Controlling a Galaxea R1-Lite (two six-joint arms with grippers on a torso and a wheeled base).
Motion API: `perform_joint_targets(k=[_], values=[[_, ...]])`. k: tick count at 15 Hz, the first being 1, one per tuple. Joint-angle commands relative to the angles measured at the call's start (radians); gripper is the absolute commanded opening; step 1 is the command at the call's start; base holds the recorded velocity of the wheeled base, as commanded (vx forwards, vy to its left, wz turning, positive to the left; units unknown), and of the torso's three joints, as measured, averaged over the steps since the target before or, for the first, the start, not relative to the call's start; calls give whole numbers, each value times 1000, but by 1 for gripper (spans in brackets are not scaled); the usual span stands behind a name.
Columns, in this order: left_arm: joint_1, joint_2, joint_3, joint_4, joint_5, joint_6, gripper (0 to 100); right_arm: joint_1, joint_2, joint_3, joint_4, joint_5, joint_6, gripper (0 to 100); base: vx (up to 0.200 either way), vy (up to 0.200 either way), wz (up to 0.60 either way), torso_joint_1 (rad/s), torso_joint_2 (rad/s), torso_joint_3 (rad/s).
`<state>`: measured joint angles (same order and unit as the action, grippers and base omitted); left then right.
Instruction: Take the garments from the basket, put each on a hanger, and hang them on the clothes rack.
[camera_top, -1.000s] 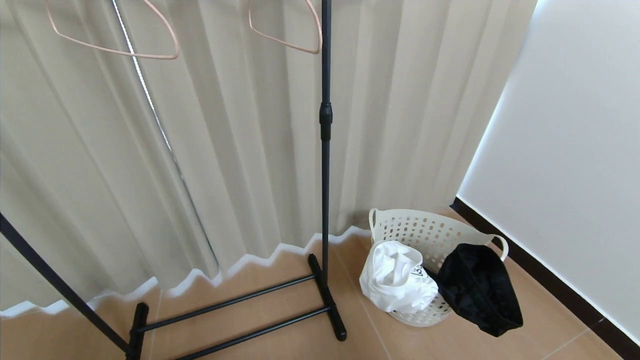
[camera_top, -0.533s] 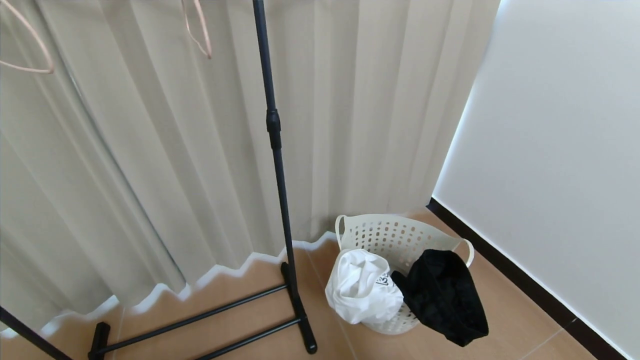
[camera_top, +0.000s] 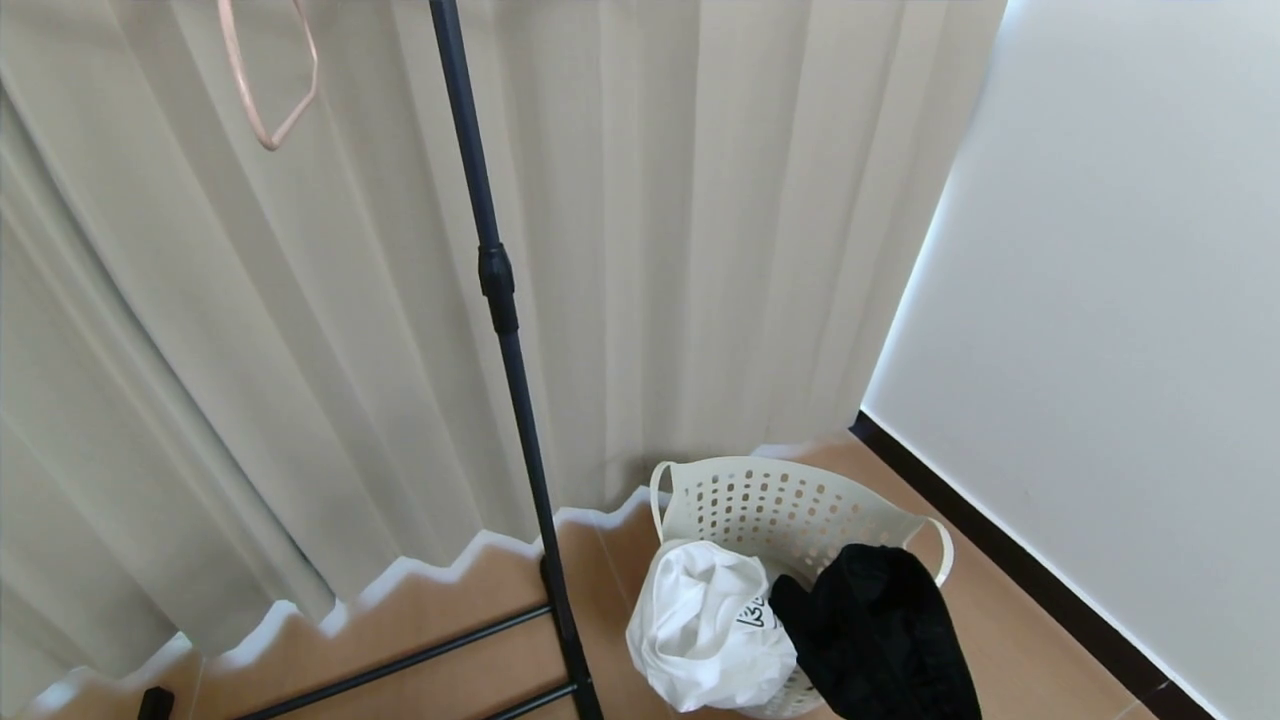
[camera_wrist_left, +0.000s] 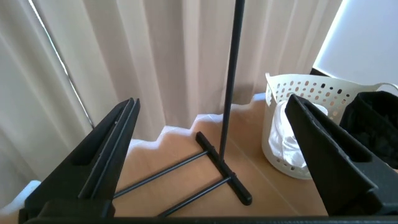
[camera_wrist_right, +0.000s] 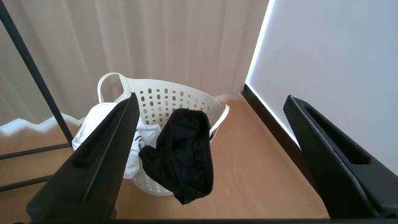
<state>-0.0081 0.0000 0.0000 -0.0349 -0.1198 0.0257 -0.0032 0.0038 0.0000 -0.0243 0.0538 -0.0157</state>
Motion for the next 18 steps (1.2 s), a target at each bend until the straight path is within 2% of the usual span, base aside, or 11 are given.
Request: perform_joint_targets(k=[1, 6, 18], values=[[0, 0, 0, 0, -1, 0, 100, 0, 1, 0, 0, 0, -1, 100, 0, 0, 0, 0, 0, 0], [0, 0, 0, 0, -3, 0, 100, 0, 1, 0, 0, 0, -1, 100, 0, 0, 0, 2, 2, -38], [0, 0, 0, 0, -3, 0, 100, 0, 1, 0, 0, 1, -1, 100, 0, 0, 0, 4, 2, -193]])
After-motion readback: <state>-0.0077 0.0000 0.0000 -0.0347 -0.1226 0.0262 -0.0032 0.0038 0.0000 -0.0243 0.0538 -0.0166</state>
